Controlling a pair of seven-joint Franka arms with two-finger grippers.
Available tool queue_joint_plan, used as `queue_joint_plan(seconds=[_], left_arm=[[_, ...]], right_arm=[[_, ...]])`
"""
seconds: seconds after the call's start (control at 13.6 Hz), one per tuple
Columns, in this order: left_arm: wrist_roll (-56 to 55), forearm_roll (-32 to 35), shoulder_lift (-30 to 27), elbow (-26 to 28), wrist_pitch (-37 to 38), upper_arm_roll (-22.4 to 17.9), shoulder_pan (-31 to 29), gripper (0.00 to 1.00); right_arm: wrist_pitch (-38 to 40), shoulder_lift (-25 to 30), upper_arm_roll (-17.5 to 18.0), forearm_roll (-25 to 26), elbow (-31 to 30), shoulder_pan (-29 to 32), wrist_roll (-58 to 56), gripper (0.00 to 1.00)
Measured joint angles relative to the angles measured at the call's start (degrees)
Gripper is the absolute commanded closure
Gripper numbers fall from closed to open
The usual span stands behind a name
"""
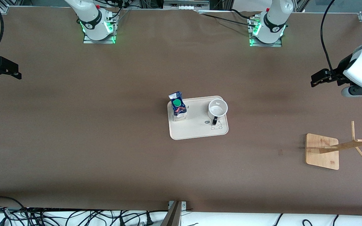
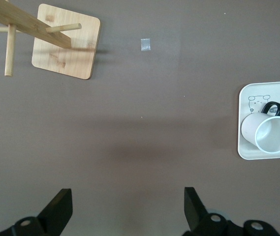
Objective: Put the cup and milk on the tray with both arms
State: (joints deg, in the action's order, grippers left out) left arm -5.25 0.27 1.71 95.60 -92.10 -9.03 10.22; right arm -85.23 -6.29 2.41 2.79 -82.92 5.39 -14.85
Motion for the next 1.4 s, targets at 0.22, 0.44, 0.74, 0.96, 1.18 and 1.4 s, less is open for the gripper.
queue_joint_plan(seconds=[0.22, 0.44, 0.74, 0.96, 1.18, 1.4], left_arm=[[0.0, 0.0, 0.0, 0.0, 0.0, 0.0, -0.2, 0.0], [0.0, -0.3, 0.0, 0.0, 0.0, 0.0, -0.8, 0.0], [0.0, -0.6, -0.2, 0.0, -0.1, 0.0, -1.0, 0.0], [0.0, -0.6, -0.3, 0.0, -0.1, 0.0, -1.0, 0.0], [0.0, -0.6, -0.3, -0.5, -0.3, 0.0, -1.0, 0.0], [0.0, -0.6, -0.3, -0.9, -0.4, 0.1, -1.0, 0.0]], right_arm=[[-0.1, 0.0, 0.0, 0.2, -0.4, 0.0, -0.8, 0.0], [-0.2, 0.2, -0.1, 0.2, -1.1, 0.2, -0.8, 0.0], [-0.3, 0.9, -0.6, 0.2, -2.1, 0.2, -1.2, 0.0], [-0.3, 1.2, -0.9, 0.2, -2.2, -0.8, -1.2, 0.0], [-0.3, 1.5, -1.7, 0.2, -2.4, -1.9, -1.2, 0.0], [-0.1, 1.5, -2.3, 0.2, -2.6, -1.9, -1.2, 0.0]])
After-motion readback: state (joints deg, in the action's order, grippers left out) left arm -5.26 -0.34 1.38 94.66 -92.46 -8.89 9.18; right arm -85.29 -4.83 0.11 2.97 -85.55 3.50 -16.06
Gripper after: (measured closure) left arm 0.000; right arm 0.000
